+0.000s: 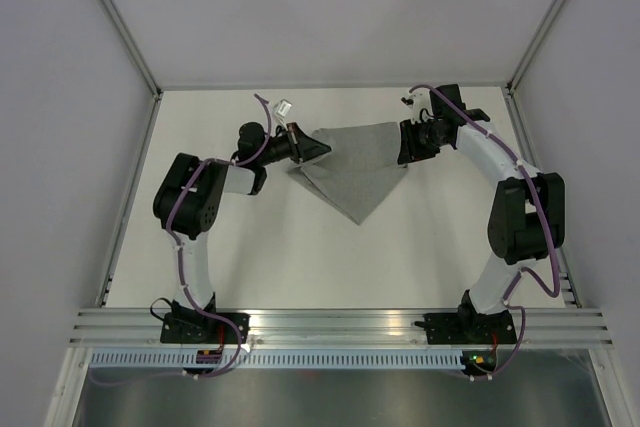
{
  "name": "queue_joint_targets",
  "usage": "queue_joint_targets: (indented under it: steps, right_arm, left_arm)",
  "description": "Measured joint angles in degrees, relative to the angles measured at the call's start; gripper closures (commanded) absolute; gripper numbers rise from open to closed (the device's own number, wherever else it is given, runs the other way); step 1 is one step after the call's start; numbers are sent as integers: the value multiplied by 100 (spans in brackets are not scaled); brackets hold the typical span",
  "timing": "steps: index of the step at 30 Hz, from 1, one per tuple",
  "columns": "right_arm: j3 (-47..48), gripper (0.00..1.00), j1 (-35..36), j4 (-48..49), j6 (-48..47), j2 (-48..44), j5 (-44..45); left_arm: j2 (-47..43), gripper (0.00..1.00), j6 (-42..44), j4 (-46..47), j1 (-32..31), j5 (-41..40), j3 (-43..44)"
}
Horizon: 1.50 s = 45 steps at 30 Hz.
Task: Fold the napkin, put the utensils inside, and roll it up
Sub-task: Fold the napkin
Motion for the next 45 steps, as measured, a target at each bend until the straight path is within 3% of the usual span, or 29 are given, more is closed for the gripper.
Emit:
queue_joint_targets:
  steps: [8,21,33,45]
  right_arm:
    - [0,63,4,0,0,2,52]
    - [0,64,20,2,-2,2,94]
    - [0,64,52,0,-2,2,96]
    - [0,64,101,0,-2,4,116]
  left_arm:
    - [225,98,76,201,-319,643,-186]
    - [-256,98,1069,-944,-487,675,-221]
    - [-479,98,955,-824,-83,573,-109]
    - [-479,98,269,-269,7,566,195]
